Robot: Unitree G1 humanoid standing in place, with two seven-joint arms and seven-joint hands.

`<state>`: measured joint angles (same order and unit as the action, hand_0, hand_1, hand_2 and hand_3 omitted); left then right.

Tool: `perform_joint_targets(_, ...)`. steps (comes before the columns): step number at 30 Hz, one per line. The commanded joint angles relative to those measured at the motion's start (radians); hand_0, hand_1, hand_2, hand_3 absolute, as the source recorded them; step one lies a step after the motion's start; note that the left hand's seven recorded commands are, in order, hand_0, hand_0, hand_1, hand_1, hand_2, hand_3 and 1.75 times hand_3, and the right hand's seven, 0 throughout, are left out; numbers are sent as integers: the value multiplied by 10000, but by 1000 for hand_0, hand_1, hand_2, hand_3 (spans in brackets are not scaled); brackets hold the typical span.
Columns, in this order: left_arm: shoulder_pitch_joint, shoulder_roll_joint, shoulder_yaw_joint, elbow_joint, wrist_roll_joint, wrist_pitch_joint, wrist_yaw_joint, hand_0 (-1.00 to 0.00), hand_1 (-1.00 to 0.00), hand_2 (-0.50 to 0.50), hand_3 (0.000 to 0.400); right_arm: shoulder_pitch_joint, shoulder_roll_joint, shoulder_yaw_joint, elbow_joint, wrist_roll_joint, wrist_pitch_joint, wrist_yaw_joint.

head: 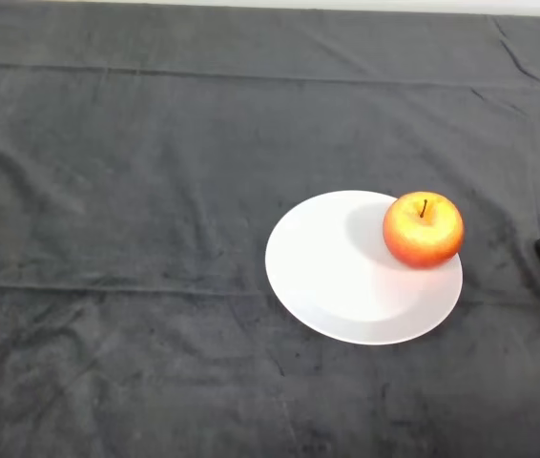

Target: Move the apple to the plate

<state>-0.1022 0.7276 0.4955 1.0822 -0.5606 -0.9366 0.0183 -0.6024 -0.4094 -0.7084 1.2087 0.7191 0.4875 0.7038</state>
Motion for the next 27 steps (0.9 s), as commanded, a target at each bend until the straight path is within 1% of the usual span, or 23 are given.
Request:
perform_joint_targets(1,-307,535,486,509,111,-313,-134,0,0,0,0,-177,-315,-12,67,-41,47,76)
perform_joint_targets(12,-442,519,694,730,269,-348,-392,0,0,0,0,-185,-321,-15,88,-48,42,90)
perform_joint_targets(27,-525,479,923,788,474,-330,-550,0,0,0,0,-192,-326,-18,106,-56,37,102)
